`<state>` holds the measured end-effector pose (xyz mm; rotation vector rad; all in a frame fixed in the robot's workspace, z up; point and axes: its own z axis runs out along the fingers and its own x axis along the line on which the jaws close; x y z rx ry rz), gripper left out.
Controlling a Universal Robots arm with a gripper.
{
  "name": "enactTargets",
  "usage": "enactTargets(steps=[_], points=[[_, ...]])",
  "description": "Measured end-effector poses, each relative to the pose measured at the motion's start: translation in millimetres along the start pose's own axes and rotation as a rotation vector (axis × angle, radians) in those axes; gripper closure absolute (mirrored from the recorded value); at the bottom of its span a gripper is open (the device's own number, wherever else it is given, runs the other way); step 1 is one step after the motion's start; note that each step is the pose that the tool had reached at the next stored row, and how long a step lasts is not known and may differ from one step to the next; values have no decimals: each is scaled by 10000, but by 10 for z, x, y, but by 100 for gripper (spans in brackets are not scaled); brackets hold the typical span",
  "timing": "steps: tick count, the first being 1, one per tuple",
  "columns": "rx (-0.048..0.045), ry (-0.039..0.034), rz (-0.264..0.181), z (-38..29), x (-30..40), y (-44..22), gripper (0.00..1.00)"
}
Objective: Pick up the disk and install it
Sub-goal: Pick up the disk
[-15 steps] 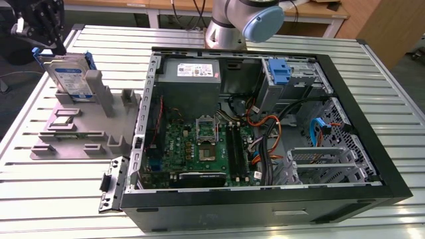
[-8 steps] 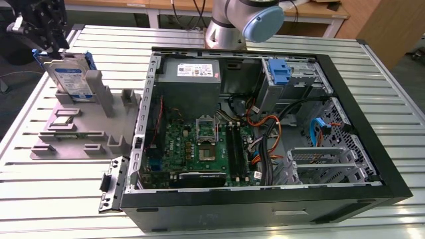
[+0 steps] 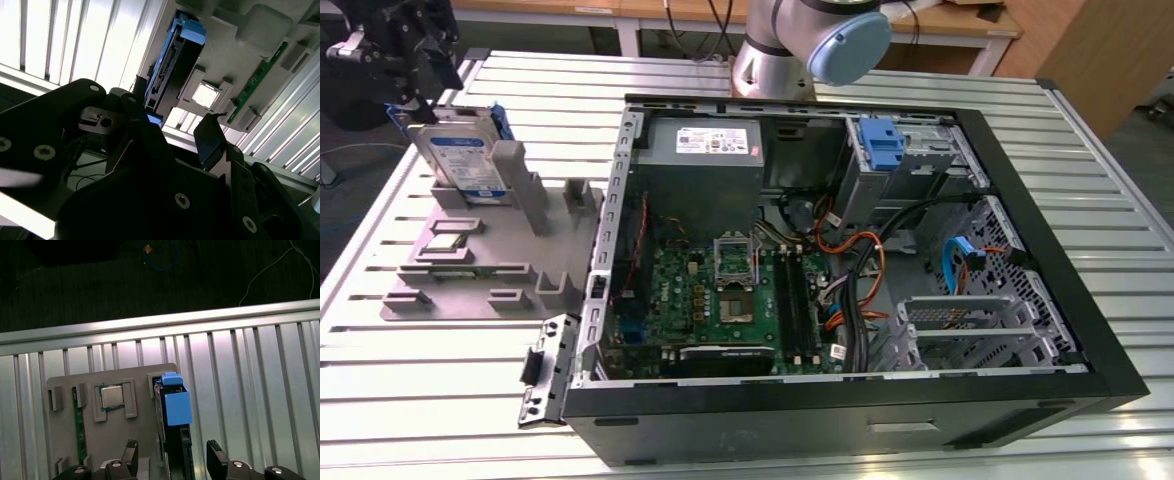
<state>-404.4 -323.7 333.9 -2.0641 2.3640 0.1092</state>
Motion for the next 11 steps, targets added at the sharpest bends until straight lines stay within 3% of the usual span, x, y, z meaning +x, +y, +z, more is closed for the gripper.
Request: enactTargets(steps=[11], points=[[-1, -5, 0, 20, 1, -1, 35]])
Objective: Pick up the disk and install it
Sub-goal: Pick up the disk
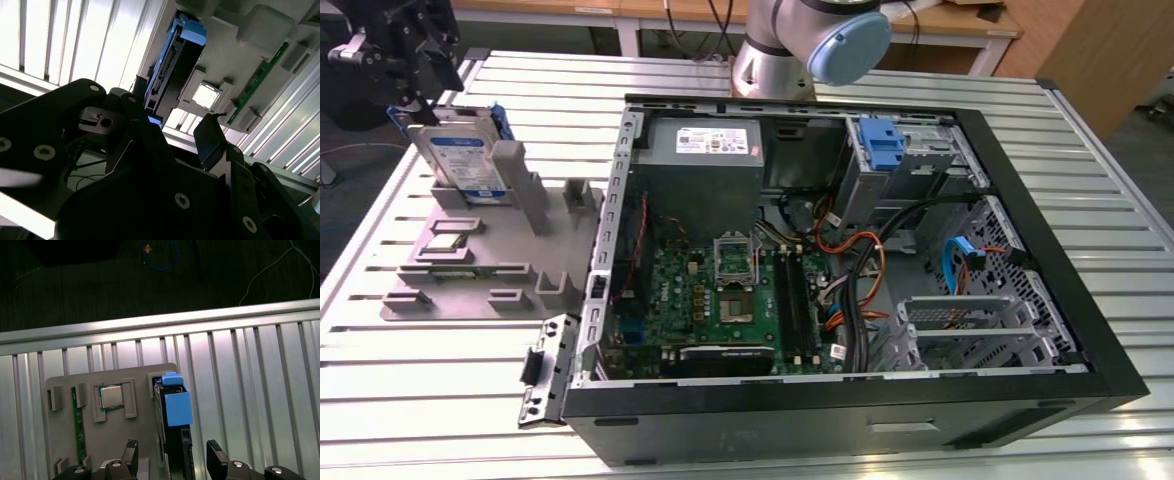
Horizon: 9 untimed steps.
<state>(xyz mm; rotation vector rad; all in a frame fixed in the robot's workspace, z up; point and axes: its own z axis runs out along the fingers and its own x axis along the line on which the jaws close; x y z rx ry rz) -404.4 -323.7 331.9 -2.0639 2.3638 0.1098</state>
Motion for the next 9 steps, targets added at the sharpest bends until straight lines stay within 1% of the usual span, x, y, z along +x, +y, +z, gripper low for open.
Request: enactTargets(steps=[9], points=[[0, -1, 0, 30, 1, -1, 35]])
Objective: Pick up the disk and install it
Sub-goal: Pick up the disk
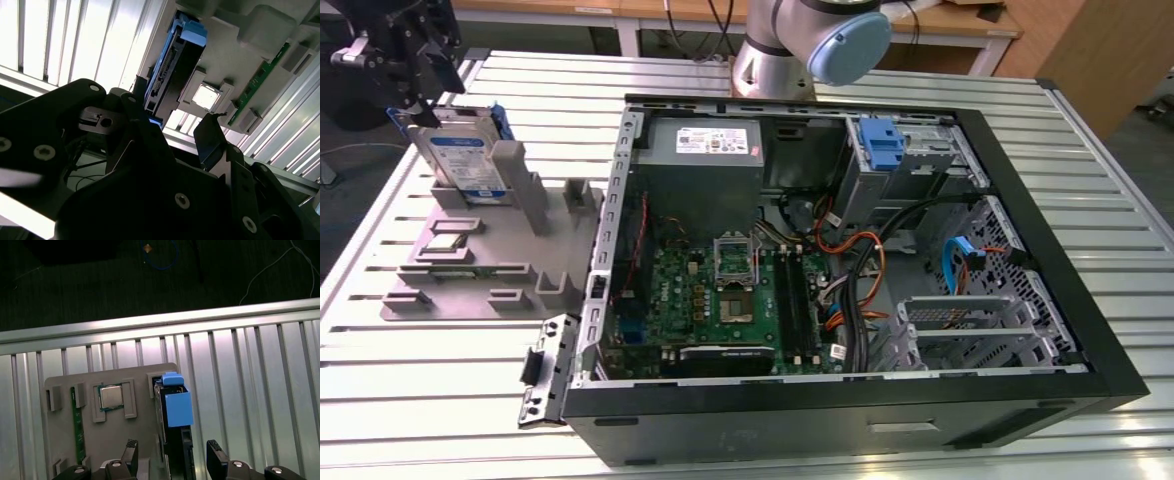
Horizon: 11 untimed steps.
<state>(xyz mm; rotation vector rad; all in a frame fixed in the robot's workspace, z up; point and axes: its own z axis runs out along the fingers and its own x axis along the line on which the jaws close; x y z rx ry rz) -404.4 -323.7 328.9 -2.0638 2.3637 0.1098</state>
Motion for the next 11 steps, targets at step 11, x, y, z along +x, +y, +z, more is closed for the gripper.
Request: enactTargets(steps=[11], points=[[2, 9, 1, 49, 2, -3, 35]])
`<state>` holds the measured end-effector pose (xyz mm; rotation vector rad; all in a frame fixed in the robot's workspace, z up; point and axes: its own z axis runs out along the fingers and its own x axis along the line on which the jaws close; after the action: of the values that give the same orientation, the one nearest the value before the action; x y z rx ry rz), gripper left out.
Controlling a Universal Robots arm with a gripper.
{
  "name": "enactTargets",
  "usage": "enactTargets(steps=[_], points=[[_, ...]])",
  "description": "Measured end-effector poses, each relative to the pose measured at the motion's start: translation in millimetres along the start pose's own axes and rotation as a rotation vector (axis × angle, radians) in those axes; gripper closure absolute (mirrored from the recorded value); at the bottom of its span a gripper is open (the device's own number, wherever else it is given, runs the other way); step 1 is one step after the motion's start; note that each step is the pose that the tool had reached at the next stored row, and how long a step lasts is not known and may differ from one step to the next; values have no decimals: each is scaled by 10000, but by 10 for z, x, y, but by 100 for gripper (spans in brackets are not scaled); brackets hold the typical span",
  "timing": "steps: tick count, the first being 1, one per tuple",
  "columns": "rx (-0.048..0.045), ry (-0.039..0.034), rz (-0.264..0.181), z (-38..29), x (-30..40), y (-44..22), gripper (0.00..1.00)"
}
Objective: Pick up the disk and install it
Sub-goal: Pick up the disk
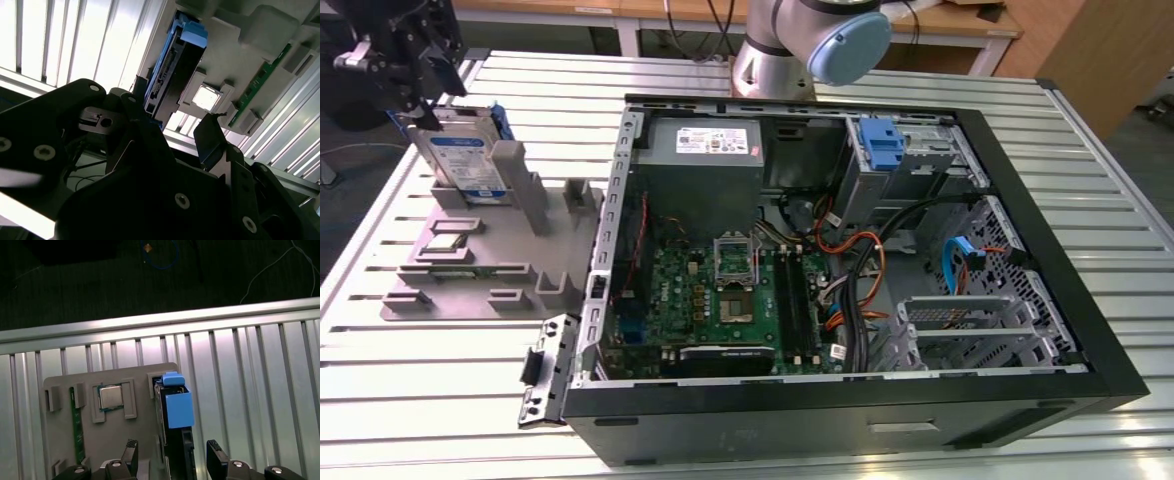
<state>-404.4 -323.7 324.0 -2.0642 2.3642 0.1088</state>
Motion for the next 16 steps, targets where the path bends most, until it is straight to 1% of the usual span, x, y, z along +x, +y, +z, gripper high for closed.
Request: enactTargets(steps=[6, 10, 13, 16], points=[[-1, 0, 0, 74, 3, -4, 35], [0, 1, -9, 92, 5, -2, 35], [33, -3, -37, 111, 8, 18, 35], [37, -1, -51, 113, 9, 20, 35]])
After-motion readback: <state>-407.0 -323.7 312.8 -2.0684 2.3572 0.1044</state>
